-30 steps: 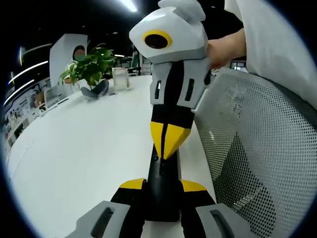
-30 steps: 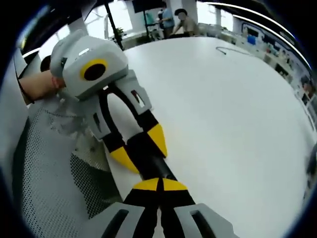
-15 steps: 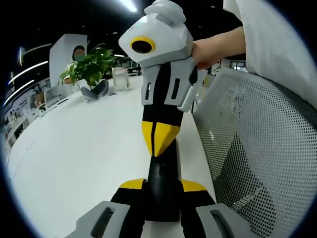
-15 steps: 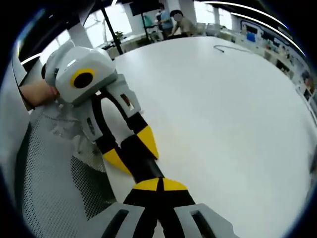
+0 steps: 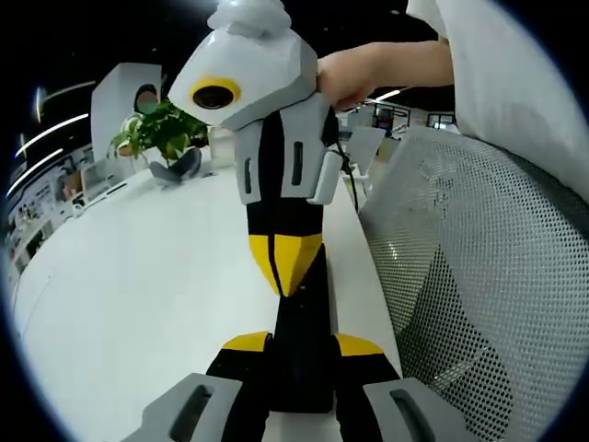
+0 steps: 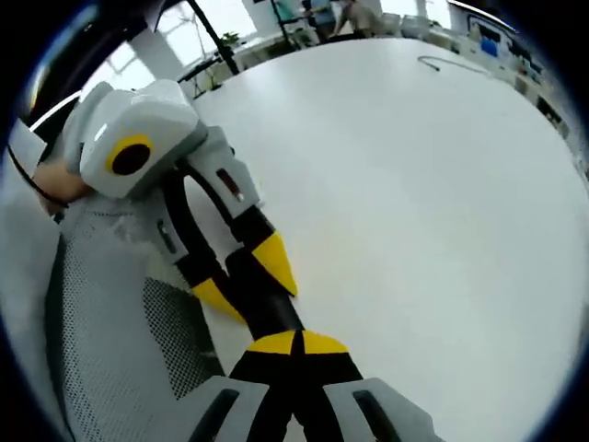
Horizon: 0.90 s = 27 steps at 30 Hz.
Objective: Press the specified remote control buttons in sequence, fully releasing each button before pressing the next.
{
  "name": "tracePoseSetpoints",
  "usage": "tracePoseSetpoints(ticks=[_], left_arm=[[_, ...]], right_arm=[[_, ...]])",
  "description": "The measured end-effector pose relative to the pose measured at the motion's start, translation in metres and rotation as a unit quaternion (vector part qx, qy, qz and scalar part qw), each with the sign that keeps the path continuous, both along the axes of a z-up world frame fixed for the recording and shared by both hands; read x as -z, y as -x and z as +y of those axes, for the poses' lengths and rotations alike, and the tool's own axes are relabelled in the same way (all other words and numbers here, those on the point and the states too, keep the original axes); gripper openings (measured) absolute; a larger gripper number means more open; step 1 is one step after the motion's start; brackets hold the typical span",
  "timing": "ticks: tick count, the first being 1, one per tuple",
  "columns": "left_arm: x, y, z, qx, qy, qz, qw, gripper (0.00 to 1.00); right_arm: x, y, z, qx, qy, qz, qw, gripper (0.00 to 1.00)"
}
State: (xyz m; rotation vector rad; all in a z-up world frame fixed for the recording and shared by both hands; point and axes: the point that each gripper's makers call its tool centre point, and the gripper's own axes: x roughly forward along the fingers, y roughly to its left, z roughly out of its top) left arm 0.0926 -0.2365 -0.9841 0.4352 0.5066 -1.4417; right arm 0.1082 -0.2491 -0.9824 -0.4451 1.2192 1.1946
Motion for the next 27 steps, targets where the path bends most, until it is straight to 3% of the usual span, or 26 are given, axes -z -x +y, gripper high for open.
tracePoseSetpoints(ticks=[13, 18, 27], left_arm=[[0.0003, 0.0003, -0.0002, 0.001, -0.001, -0.001, 1.0, 0.25], [0.0002, 0.0002, -0.0004, -0.001, 0.0, -0.001, 1.0, 0.25], [0.0002, -0.0002, -0.0006, -0.005, 0.002, 0.003, 1.0, 0.25]], right_arm=[[0.0025, 0.0, 0.0001, -0.009, 0.03, -0.012, 0.9994, 0.0], [0.0025, 0.0014, 0.0005, -0.02, 0.036, -0.039, 0.9984, 0.0], [0.0003, -0.0002, -0.0007, 0.024, -0.033, -0.077, 0.9962, 0.0]])
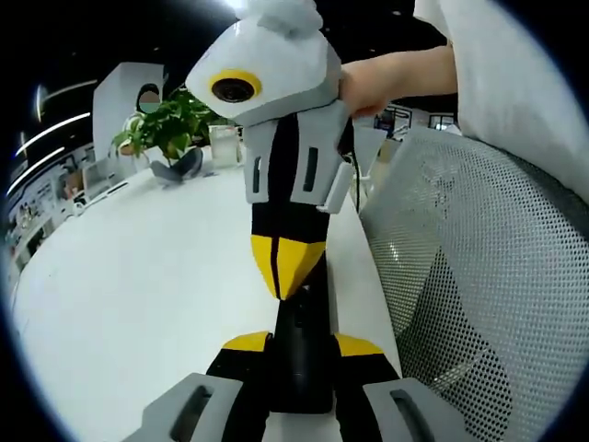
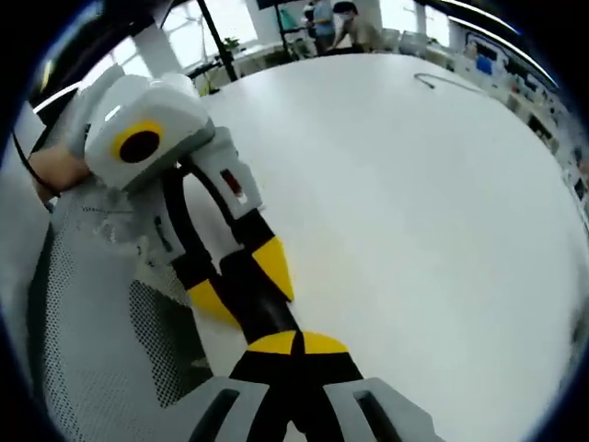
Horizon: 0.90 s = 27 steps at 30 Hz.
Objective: Press the specified remote control buttons in sequence, fully releasing each button before pressing the next.
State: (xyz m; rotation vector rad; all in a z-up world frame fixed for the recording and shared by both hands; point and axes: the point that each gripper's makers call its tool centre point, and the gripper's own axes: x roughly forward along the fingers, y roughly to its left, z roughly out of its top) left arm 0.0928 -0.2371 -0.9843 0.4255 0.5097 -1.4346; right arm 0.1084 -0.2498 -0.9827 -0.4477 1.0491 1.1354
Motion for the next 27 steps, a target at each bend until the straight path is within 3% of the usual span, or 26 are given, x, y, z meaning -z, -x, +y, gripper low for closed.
tracePoseSetpoints(ticks=[5, 12, 17, 27], left_arm=[[0.0, 0.0, 0.0, 0.0, 0.001, 0.001, 1.0, 0.25], [0.0, 0.001, -0.001, -0.001, 0.004, 0.007, 1.0, 0.26], [0.0, 0.0, -0.001, -0.002, 0.005, 0.009, 0.9999, 0.26], [0.0, 0.001, 0.0, 0.001, 0.005, 0.007, 1.0, 0.25]], right_arm=[[-0.002, 0.002, -0.001, 0.013, -0.015, -0.032, 0.9993, 0.0], [-0.007, 0.02, 0.004, 0.006, -0.037, -0.037, 0.9986, 0.0], [-0.011, 0.019, 0.012, -0.007, -0.046, -0.05, 0.9977, 0.0], [-0.006, 0.021, 0.013, -0.067, -0.006, -0.083, 0.9943, 0.0]])
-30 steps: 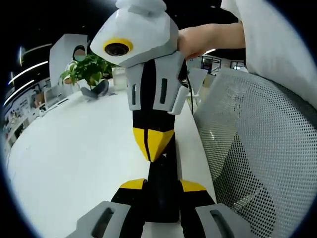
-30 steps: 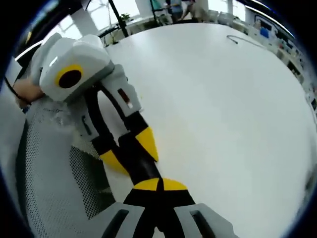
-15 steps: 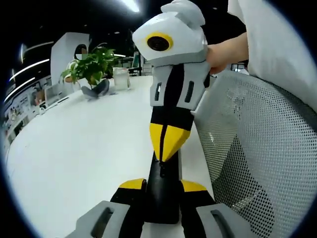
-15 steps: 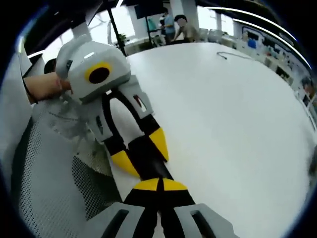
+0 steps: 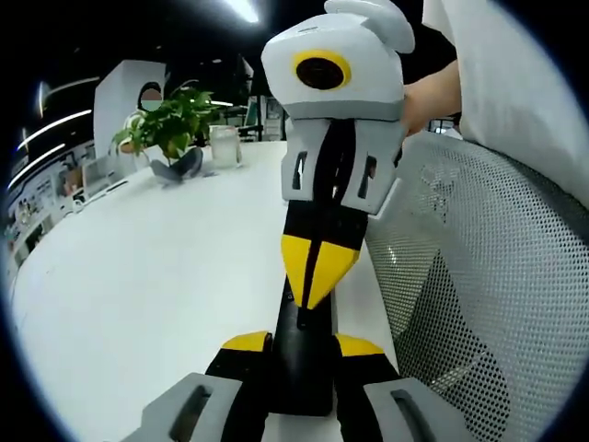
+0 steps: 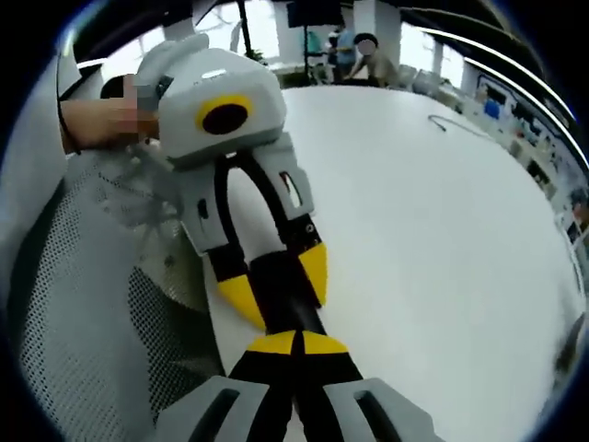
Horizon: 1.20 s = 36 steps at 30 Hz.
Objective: Press the specified remote control buttons in sequence, fully releasing each button before pressing the next.
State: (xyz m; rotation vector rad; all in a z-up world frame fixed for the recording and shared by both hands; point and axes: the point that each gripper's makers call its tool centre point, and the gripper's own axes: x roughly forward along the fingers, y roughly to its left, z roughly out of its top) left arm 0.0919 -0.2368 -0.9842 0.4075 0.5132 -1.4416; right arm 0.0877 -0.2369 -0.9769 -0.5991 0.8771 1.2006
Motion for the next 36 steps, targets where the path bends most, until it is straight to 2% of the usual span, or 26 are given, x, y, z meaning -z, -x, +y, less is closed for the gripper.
tracePoseSetpoints(ticks=[6, 19, 30, 33, 35, 36], left_arm=[[-0.0003, 0.0004, 0.0001, 0.002, 0.002, -0.002, 1.0, 0.25], [-0.0008, 0.0015, 0.0, 0.005, 0.004, -0.004, 1.0, 0.25], [-0.0008, 0.0012, 0.0003, 0.005, 0.004, -0.005, 1.0, 0.25], [-0.0007, 0.0012, 0.0003, 0.004, 0.003, -0.004, 1.0, 0.25], [-0.0007, 0.0011, 0.0003, 0.004, 0.003, -0.004, 1.0, 0.25], [-0.0007, 0.0011, 0.0002, 0.004, 0.003, -0.005, 1.0, 0.25]], right_arm=[[0.0006, 0.0004, 0.0008, -0.036, 0.025, -0.021, 0.9988, 0.0], [0.0028, -0.0023, 0.0016, -0.051, 0.074, -0.014, 0.9959, 0.0], [0.0014, -0.0036, 0.0015, -0.029, 0.037, -0.021, 0.9987, 0.0], [0.0004, -0.0031, 0.001, -0.037, 0.029, -0.021, 0.9987, 0.0], [-0.0009, 0.002, 0.0053, -0.025, 0.007, 0.01, 0.9996, 0.0], [-0.002, 0.002, 0.007, -0.021, 0.001, 0.012, 0.9997, 0.0]])
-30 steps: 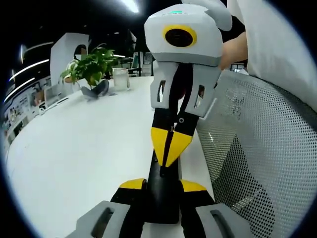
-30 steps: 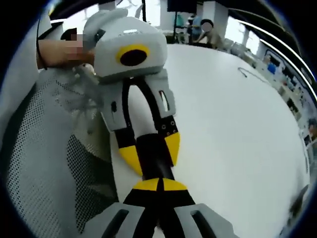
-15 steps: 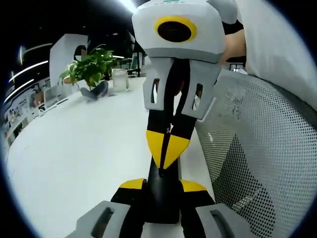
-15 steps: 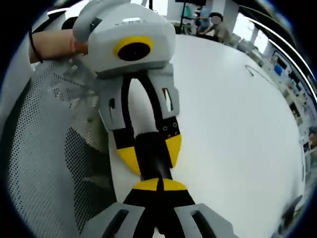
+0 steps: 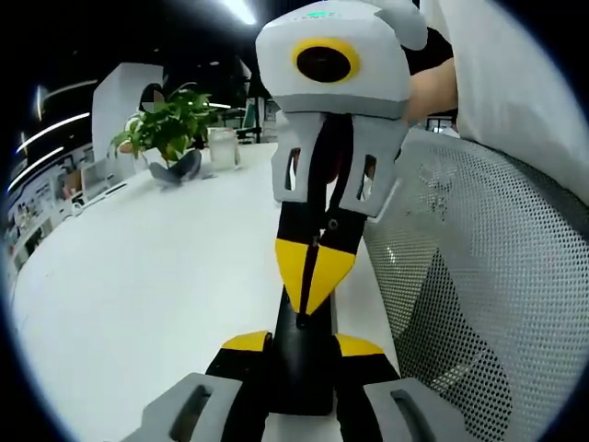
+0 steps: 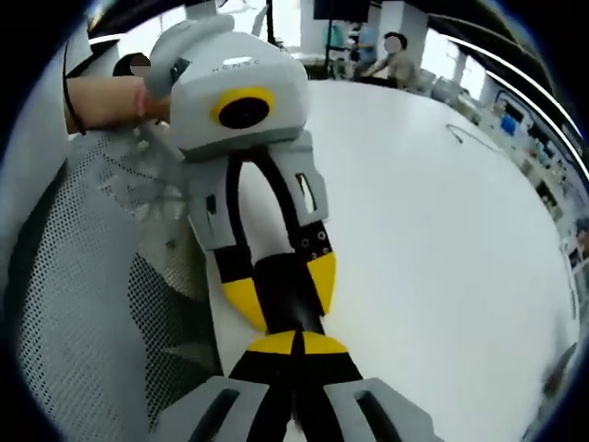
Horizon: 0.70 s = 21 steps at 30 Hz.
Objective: Press the specified remote control buttons in sequence, fully releasing each button before pressing the next.
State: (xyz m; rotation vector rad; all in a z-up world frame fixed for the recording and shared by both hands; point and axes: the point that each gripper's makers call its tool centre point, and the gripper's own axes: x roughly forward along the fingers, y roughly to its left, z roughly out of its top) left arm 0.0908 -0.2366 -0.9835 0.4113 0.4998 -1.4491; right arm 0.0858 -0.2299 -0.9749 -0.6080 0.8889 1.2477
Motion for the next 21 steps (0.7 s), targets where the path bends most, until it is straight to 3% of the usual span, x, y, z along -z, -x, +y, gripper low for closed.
tracePoseSetpoints(ticks=[5, 10, 21], left_arm=[[0.0001, 0.0, -0.0002, 0.0, 0.0, 0.0, 1.0, 0.25], [0.0002, -0.0002, -0.0004, 0.0, 0.0, 0.0, 1.0, 0.25], [0.0003, 0.0002, 0.0001, 0.001, 0.0, -0.001, 1.0, 0.25]], right_arm=[[0.0023, 0.0015, 0.0016, -0.01, 0.014, -0.005, 0.9998, 0.0], [0.0019, -0.0007, 0.0005, 0.028, 0.011, 0.022, 0.9993, 0.0], [0.0011, -0.0012, 0.0005, 0.02, 0.02, 0.007, 0.9996, 0.0]])
